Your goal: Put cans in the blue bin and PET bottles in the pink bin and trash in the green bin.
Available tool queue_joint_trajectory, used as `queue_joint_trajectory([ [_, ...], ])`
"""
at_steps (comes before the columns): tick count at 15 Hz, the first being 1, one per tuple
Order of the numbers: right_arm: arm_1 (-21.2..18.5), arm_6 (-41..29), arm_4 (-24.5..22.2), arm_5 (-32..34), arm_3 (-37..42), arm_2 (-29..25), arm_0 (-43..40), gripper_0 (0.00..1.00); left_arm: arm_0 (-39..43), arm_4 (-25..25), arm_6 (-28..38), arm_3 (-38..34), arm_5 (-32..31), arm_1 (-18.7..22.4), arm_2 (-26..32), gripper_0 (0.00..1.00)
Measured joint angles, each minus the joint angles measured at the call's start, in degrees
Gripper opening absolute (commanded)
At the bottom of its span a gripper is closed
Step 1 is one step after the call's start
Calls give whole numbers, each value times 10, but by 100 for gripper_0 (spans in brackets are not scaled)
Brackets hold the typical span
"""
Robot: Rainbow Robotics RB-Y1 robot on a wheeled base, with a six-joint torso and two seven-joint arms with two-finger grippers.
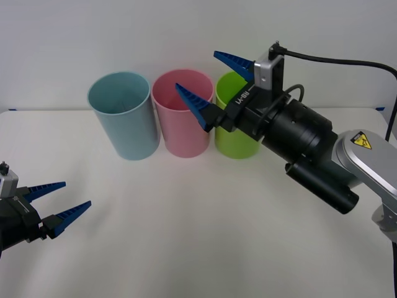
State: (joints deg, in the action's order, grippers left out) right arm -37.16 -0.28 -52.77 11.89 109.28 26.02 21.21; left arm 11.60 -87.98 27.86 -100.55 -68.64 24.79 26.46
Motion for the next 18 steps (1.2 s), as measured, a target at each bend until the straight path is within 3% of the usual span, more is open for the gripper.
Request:
queue_joint_trajectory([
  [4,13,-6,-75,113,61,-119,-159,100,0,0,0,0,0,0,0,100],
  [8,75,-5,-141,268,89,-245,-302,100,0,0,0,0,0,0,0,100],
  [11,103,-5,-183,363,89,-312,-362,100,0,0,0,0,0,0,0,100],
  [18,105,0,-212,535,59,-426,-418,100,0,0,0,0,0,0,0,100],
])
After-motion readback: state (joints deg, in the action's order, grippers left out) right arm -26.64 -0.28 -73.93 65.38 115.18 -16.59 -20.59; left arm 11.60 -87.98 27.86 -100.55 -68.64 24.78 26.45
